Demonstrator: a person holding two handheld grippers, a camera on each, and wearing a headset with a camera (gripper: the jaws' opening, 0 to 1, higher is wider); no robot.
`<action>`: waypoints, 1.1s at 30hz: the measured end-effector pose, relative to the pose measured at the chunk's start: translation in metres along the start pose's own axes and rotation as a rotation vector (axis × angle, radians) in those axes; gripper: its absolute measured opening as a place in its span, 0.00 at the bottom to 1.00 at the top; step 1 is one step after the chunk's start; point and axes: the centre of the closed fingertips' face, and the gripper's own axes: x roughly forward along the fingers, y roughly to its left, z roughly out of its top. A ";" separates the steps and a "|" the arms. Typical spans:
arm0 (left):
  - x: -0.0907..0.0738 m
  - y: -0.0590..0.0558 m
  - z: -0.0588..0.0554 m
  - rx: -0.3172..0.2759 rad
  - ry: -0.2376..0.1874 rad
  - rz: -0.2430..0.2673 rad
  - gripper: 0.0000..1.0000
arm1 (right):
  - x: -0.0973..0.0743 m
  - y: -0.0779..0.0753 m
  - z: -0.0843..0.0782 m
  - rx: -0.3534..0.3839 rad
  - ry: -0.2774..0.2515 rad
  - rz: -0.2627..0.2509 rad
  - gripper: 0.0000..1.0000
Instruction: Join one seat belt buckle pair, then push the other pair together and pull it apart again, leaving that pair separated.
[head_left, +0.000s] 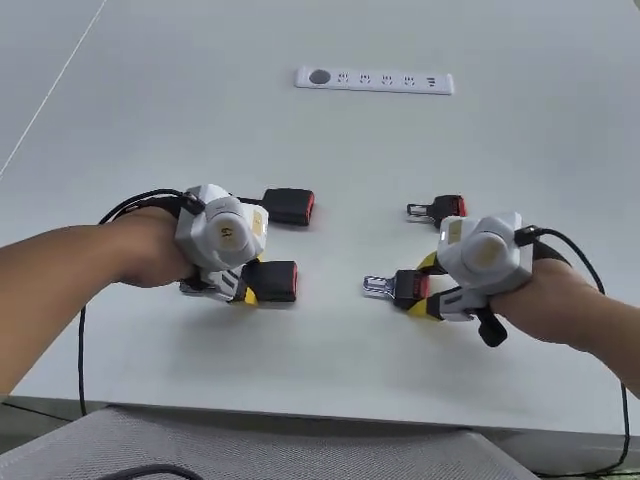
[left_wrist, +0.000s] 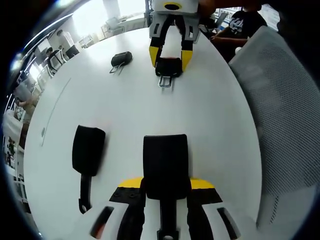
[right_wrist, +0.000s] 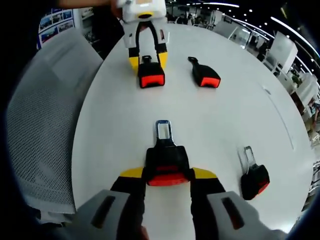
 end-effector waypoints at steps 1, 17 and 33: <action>0.000 0.000 0.000 0.001 -0.001 -0.004 0.33 | 0.003 0.001 0.005 0.003 -0.005 0.001 0.35; 0.008 0.004 -0.003 0.048 0.027 -0.019 0.32 | 0.038 0.014 0.060 -0.035 -0.017 0.032 0.35; 0.007 0.003 -0.002 0.032 0.035 -0.018 0.32 | 0.042 0.018 0.070 -0.024 0.008 0.041 0.34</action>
